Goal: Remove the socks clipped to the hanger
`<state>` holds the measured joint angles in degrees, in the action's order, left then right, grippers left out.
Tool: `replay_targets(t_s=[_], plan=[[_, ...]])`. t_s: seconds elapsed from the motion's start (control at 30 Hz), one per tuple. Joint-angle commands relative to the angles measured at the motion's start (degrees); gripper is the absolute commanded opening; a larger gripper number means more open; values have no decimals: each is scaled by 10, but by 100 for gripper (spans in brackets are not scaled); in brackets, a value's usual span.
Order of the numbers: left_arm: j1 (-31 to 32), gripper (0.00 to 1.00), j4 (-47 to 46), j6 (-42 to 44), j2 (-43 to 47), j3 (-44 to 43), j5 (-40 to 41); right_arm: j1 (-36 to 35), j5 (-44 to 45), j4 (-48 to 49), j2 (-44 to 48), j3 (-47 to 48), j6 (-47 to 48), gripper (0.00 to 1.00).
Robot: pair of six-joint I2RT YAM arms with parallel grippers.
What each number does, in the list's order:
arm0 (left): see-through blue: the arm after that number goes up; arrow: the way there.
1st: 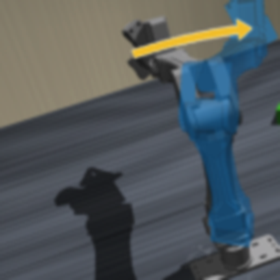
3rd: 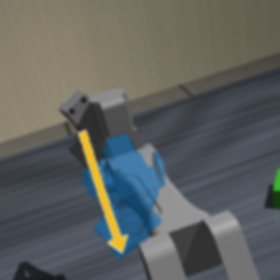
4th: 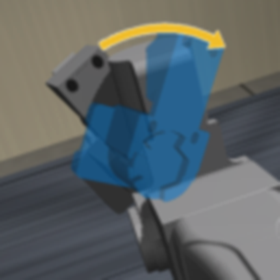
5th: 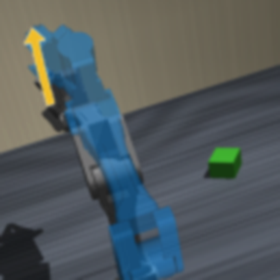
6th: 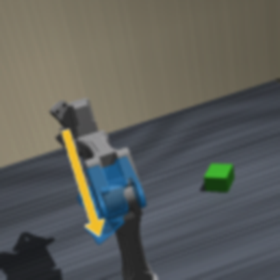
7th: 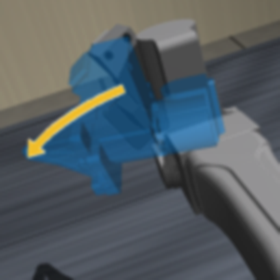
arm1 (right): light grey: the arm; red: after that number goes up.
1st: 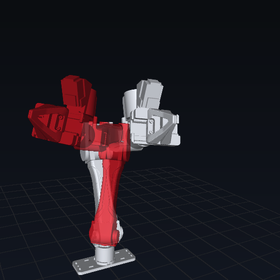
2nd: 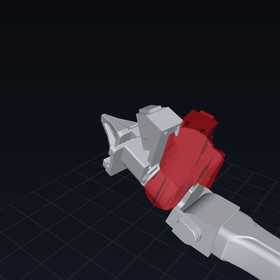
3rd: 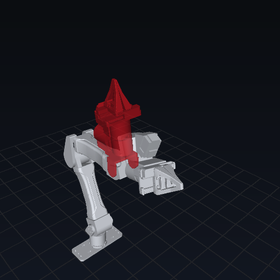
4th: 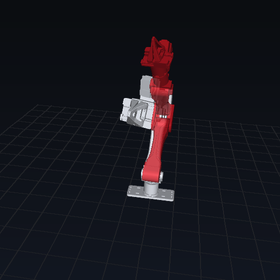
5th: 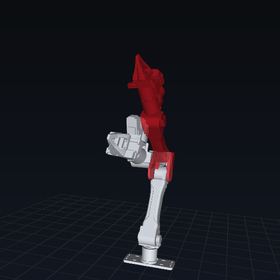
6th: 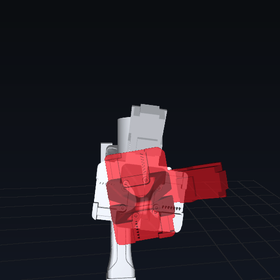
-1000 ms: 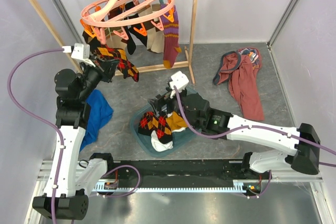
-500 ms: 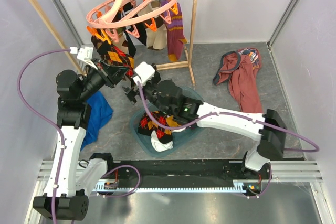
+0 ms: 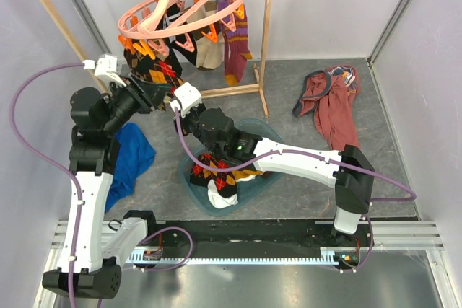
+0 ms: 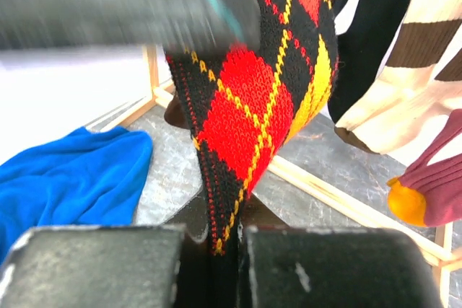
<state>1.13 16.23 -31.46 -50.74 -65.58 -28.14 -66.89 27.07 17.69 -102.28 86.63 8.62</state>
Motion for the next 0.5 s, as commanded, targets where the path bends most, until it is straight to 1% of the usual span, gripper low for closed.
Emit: replay_targets(t_s=[0.0,0.07,0.13,0.3,0.47], plan=[[-1,45,77,27,-10,-95,132,-1,19,41,16,-5,-1,0],[-1,47,109,32,-29,-145,156,0,19,40,16,-2,0,0],[-1,48,122,36,-39,-181,168,0,19,41,18,-3,1,0],[-1,49,129,39,-85,-227,206,0,6,40,21,-6,2,0],[-1,49,138,25,-129,-270,198,0,-3,41,25,-6,3,0]])
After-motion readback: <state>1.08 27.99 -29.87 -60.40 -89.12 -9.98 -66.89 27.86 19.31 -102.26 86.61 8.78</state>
